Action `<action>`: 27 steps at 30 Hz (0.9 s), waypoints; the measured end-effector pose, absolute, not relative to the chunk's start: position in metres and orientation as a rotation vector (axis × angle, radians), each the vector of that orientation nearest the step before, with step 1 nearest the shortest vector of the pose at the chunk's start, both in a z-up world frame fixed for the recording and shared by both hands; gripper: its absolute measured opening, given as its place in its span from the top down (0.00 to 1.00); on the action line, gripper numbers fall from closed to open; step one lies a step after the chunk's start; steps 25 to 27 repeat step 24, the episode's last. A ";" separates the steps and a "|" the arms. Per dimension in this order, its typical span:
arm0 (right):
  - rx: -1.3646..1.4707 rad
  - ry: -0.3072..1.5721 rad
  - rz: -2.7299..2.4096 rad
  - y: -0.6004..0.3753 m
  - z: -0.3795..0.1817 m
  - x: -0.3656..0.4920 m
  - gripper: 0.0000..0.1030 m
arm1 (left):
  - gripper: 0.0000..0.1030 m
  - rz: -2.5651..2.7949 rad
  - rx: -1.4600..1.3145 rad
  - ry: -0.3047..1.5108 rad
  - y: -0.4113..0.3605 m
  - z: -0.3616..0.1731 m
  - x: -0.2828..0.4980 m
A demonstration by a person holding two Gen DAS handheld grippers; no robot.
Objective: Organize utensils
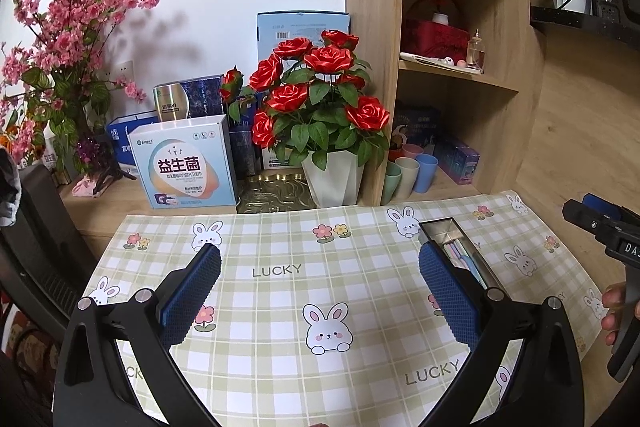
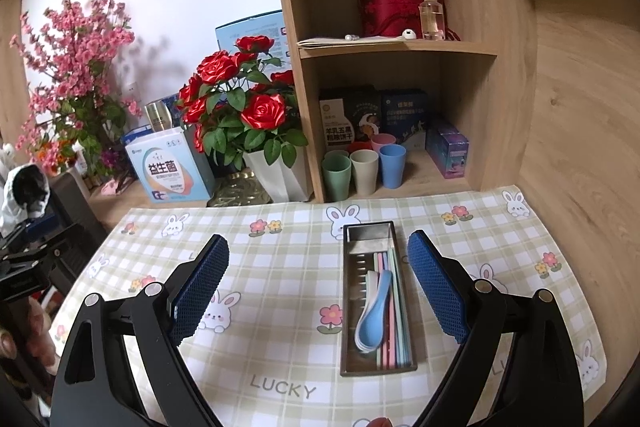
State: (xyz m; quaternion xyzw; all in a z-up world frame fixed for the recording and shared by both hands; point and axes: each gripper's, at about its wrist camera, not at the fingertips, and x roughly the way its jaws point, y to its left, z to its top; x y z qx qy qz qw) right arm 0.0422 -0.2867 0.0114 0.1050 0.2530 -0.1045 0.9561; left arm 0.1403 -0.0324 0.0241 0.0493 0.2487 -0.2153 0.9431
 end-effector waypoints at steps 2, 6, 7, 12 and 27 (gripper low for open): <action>0.213 0.512 -0.211 -0.287 0.012 0.042 0.15 | 0.06 -0.442 0.099 0.510 -0.032 0.024 0.140; 0.210 0.512 -0.211 -0.289 0.012 0.041 0.15 | 0.06 -0.442 0.099 0.512 -0.032 0.024 0.139; 0.211 0.511 -0.212 -0.288 0.012 0.041 0.15 | 0.06 -0.442 0.098 0.512 -0.032 0.024 0.139; 0.210 0.511 -0.214 -0.289 0.012 0.040 0.15 | 0.06 -0.441 0.099 0.509 -0.031 0.023 0.138; 0.211 0.517 -0.212 -0.289 0.011 0.039 0.15 | 0.06 -0.430 0.089 0.518 -0.028 0.023 0.139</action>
